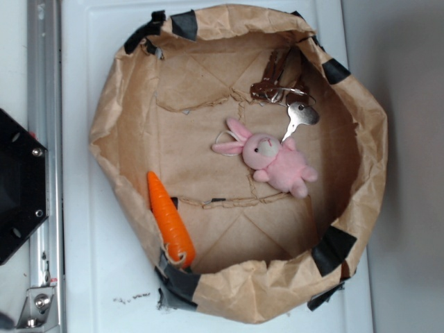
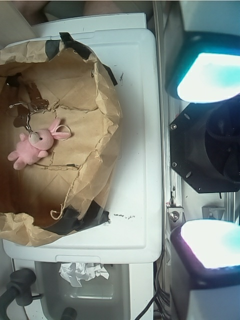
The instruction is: Grab the silver keys.
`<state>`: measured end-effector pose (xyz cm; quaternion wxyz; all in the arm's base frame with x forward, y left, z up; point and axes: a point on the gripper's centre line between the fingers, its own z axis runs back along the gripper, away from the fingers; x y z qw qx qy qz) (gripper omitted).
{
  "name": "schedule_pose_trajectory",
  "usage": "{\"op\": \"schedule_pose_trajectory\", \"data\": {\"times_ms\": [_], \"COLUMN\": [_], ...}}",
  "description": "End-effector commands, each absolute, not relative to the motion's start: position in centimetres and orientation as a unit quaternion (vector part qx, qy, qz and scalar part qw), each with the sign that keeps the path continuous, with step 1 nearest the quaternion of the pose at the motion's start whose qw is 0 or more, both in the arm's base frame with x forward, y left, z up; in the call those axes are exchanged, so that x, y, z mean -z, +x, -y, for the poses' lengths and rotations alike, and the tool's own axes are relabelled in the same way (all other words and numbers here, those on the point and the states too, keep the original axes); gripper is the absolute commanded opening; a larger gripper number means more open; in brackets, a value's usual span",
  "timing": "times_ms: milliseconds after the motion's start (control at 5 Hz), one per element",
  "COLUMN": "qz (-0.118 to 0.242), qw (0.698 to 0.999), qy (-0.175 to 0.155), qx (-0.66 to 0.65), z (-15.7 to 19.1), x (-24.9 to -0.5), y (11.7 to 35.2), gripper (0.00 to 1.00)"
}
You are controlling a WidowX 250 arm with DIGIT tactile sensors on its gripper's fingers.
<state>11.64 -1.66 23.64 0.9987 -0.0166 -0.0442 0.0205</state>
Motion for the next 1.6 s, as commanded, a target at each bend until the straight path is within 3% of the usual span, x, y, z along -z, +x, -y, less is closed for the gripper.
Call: {"op": "schedule_pose_trajectory", "data": {"times_ms": [0, 200, 400, 800, 1000, 1200, 1400], "qz": [0.044, 0.067, 0.093, 0.156, 0.197, 0.211, 0.209], "qw": [0.999, 0.996, 0.993, 0.986, 0.978, 0.975, 0.973], "qy": [-0.017, -0.04, -0.033, -0.014, 0.027, 0.047, 0.08], "qx": [-0.021, 0.04, 0.064, 0.065, 0.06, 0.061, 0.062], "z": [1.7, 3.7, 4.1, 0.8, -1.4, -2.8, -2.9], "x": [-23.6, -22.9, -21.8, -18.3, -17.3, -17.3, -15.7], "y": [11.6, 16.4, 19.7, 25.2, 25.7, 25.4, 25.4], "gripper": [1.0, 1.0, 1.0, 1.0, 1.0, 1.0, 1.0]}}
